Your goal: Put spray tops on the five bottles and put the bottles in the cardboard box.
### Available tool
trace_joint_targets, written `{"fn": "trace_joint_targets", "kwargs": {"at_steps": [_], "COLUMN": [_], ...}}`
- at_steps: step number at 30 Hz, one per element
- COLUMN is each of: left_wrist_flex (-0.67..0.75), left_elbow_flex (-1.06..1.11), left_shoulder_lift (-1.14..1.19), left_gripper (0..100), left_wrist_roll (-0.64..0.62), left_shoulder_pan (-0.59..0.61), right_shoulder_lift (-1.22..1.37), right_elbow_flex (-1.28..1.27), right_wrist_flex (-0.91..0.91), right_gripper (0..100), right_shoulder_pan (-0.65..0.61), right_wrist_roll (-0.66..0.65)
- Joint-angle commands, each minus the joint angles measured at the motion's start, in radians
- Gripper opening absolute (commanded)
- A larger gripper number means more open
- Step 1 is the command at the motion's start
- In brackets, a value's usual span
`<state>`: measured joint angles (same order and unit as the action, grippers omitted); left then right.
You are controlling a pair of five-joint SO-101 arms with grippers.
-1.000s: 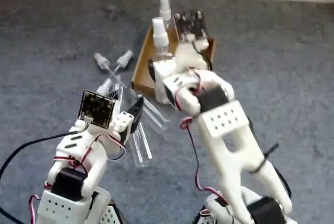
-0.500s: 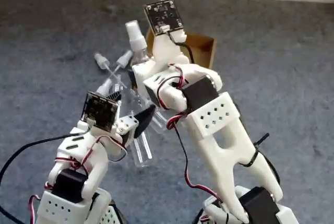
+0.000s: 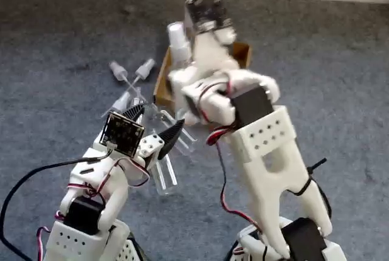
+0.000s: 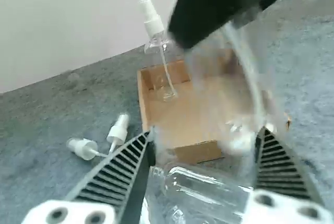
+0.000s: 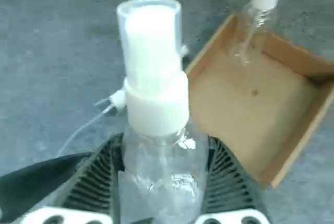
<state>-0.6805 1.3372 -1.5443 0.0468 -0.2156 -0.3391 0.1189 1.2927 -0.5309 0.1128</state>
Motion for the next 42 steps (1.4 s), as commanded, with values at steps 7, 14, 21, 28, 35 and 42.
{"fn": "trace_joint_targets", "kwargs": {"at_steps": [7,14,21,28,35,42], "left_wrist_flex": [-0.02,-0.02,-0.02,-0.02,-0.02,-0.02], "left_elbow_flex": [-0.001,0.002,0.004,0.004,0.004,0.004], "left_shoulder_lift": [-0.012,-0.007,-0.001,-0.001,-0.001,-0.001], "left_gripper": [13,13,13,13,13,13], "left_wrist_roll": [0.008,0.008,0.008,0.008,0.008,0.008], "left_shoulder_pan": [0.021,0.019,0.015,0.013,0.013,0.013], "right_shoulder_lift": [0.183,0.461,0.584,0.679,0.676,0.651], "right_elbow_flex": [0.03,0.031,0.028,0.027,-0.059,-0.148], "right_wrist_flex": [-0.526,-0.779,-0.998,-1.036,-1.041,-1.096], "right_gripper": [0.4,0.4,0.4,0.4,0.4,0.4], "right_shoulder_pan": [0.297,0.337,0.378,0.375,0.357,0.328], "right_wrist_roll": [-0.029,-0.031,-0.084,-0.12,-0.12,-0.12]}}
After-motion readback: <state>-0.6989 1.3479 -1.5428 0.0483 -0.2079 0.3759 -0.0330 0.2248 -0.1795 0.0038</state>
